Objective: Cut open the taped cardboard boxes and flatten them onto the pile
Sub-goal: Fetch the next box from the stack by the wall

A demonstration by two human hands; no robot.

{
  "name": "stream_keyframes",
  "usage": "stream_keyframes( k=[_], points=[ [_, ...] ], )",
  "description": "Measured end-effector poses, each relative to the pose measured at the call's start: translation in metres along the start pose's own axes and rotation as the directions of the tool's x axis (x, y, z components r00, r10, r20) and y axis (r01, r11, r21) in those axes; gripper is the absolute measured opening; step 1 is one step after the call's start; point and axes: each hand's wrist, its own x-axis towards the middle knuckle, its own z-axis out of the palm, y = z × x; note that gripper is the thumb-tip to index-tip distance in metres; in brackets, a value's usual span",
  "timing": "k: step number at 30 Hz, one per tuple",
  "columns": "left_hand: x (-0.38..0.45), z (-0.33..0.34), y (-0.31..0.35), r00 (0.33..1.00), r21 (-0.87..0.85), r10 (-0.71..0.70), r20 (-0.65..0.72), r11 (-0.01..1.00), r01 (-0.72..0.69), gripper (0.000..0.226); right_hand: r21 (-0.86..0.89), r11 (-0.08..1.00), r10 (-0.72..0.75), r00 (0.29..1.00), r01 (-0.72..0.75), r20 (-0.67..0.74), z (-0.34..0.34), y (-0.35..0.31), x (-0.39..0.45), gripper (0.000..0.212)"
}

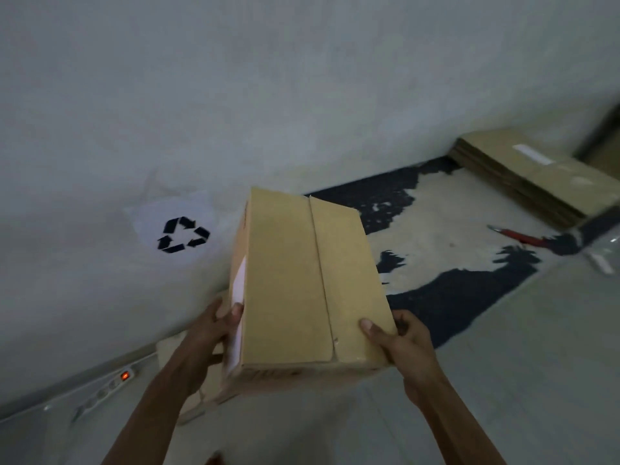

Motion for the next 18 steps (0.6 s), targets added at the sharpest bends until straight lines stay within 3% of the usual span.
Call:
stream_keyframes(
  k=[2, 7, 9, 12, 15, 18],
  points=[
    [-0.006, 0.042, 0.009, 0.997, 0.019, -0.007, 0.073, 1.000, 0.006, 0.139, 0.019, 0.999, -0.032, 0.999, 0.033, -0.025, -0.044, -0.004, -0.007, 0.045],
    [-0.010, 0.129, 0.028, 0.990, -0.079, 0.104, 0.101, 0.992, -0.096, 0.122, 0.097, 0.991, -0.090, 0.994, 0.096, -0.064, -0.135, -0.014, -0.013, 0.056],
    [-0.005, 0.155, 0.040, 0.984, -0.167, 0.094, 0.153, 0.984, -0.068, 0.110, 0.149, 0.984, -0.094, 0.995, 0.099, -0.039, -0.163, -0.018, -0.008, 0.049],
    [0.008, 0.190, 0.054, 0.975, -0.241, 0.062, 0.212, 0.971, -0.009, 0.081, 0.190, 0.978, -0.079, 0.997, 0.082, -0.022, -0.191, -0.021, 0.011, 0.063],
    [0.028, 0.225, 0.069, 0.961, -0.232, 0.008, 0.275, 0.971, 0.058, 0.122, 0.203, 0.975, -0.084, 0.995, 0.094, -0.058, -0.214, -0.023, 0.046, 0.060],
    [0.060, 0.257, 0.092, 0.947, -0.248, -0.015, 0.320, 0.964, 0.100, 0.113, 0.184, 0.980, -0.071, 0.997, 0.075, -0.027, -0.237, -0.039, 0.094, 0.053]
  ],
)
